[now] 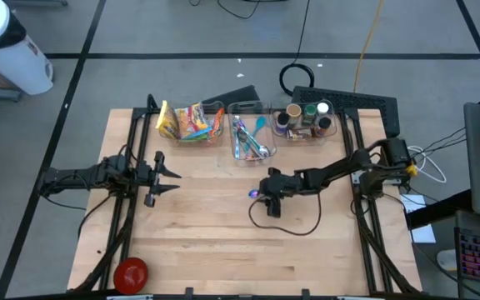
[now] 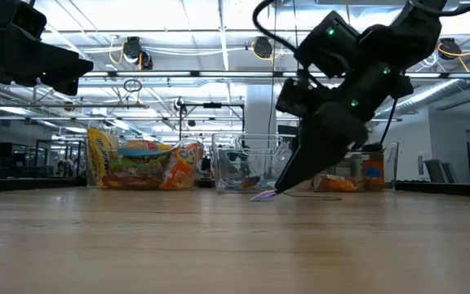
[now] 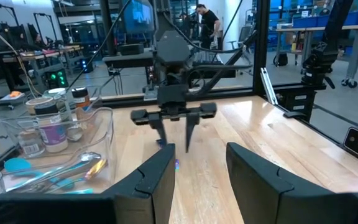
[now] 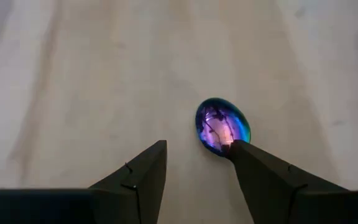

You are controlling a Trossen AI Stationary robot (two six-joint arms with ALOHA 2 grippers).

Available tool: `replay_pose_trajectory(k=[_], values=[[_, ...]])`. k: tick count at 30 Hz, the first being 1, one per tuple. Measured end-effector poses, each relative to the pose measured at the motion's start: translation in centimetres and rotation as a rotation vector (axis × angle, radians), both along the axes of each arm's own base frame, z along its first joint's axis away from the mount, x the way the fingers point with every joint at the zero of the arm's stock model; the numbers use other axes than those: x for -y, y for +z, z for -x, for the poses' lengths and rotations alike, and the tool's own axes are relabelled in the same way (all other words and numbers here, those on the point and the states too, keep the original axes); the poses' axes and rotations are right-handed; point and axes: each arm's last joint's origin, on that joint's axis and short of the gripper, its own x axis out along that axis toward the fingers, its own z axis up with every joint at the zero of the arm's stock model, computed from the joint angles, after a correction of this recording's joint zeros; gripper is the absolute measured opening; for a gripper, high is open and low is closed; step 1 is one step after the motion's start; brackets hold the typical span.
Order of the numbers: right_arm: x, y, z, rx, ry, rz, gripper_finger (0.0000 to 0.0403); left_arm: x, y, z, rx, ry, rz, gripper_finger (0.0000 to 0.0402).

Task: Pick & Place Food Item
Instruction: Put the blue spoon into the middle transparent bin

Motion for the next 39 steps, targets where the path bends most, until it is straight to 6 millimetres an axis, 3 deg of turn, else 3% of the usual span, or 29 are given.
replay_pose_trajectory(k=[10,17,29,33,39], values=[[-2.9,1.1,0.0,0.088,0.138,0.057,0.0176,0.0,0.0,0.0,0.000,0.000,0.000,0.0152],[-2.3,1.6,-0.1,0.110,0.107,0.169,0.0176,0.0,0.0,0.0,0.000,0.000,0.000,0.0152],[-1.8,-2.3,-0.4,-0.032,0.116,0.112,0.0171,0.0,0.0,0.0,0.000,0.000,0.000,0.0152],[-1.6,-2.6,-0.4,-0.039,0.093,0.113,0.0135,0.0,0.0,0.0,0.000,0.000,0.000,0.0152],[-1.6,-2.6,-0.4,-0.038,0.093,0.115,0.0038,0.0,0.0,0.0,0.000,0.000,0.000,0.0152]])
